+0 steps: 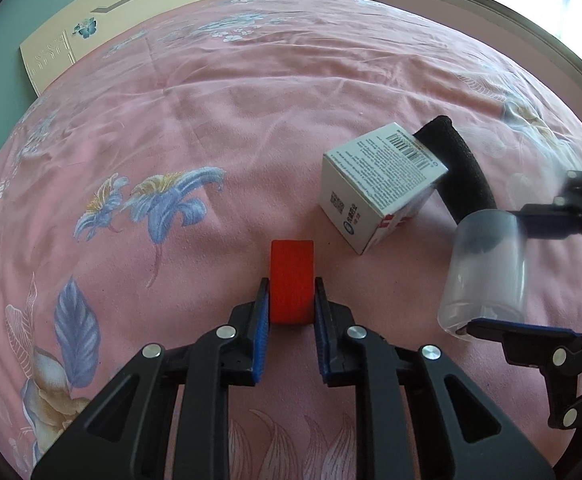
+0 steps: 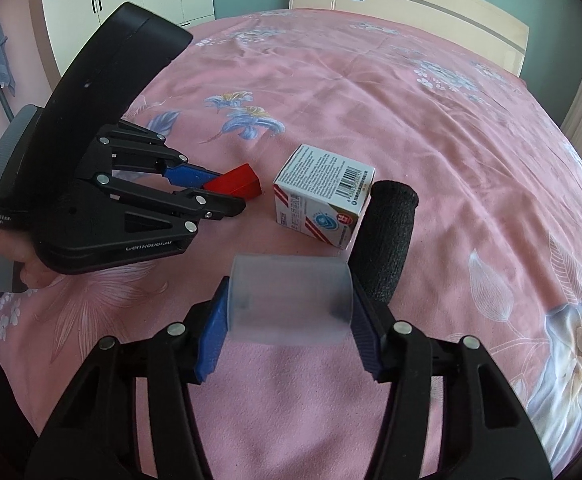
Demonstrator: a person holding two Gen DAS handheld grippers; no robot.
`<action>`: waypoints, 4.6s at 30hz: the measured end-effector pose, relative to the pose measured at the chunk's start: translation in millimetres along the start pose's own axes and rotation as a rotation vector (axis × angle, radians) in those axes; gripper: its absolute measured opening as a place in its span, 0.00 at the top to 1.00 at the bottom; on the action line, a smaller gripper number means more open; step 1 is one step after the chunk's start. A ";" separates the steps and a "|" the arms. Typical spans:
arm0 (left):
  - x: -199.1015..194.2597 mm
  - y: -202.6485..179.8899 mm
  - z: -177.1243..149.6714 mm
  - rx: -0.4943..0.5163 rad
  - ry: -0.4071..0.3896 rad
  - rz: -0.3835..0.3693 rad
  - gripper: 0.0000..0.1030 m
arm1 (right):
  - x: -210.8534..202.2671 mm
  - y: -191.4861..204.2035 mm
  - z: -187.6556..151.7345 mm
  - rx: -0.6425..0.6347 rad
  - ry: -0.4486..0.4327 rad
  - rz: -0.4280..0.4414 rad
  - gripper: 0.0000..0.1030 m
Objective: Collect trash
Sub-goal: 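Carry the red block and plastic cup with both tools over the trash bin, then open the left tool and right tool to drop both items into the bin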
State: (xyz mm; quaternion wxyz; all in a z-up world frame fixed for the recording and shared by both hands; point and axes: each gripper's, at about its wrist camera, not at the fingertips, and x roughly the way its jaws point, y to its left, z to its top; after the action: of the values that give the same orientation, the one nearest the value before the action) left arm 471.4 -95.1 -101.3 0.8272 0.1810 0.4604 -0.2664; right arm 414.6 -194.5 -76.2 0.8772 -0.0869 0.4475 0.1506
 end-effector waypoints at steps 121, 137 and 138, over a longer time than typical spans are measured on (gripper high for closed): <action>-75.8 -213.0 -344.2 0.006 0.206 -0.176 0.78 | -101.6 132.1 -313.2 0.052 0.218 0.286 0.46; -21.1 -225.5 -352.6 0.033 0.329 -0.172 0.78 | -67.0 132.7 -321.9 0.063 0.281 0.315 0.46; -17.9 -226.6 -354.0 0.038 0.337 -0.167 0.78 | -62.9 132.5 -321.9 0.062 0.287 0.318 0.46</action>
State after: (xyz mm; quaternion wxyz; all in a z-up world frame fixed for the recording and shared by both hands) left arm 90.6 -77.0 -278.9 0.7098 0.2000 0.6008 -0.3086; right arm 90.2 -174.2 -215.6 0.7721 -0.0090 0.5801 0.2593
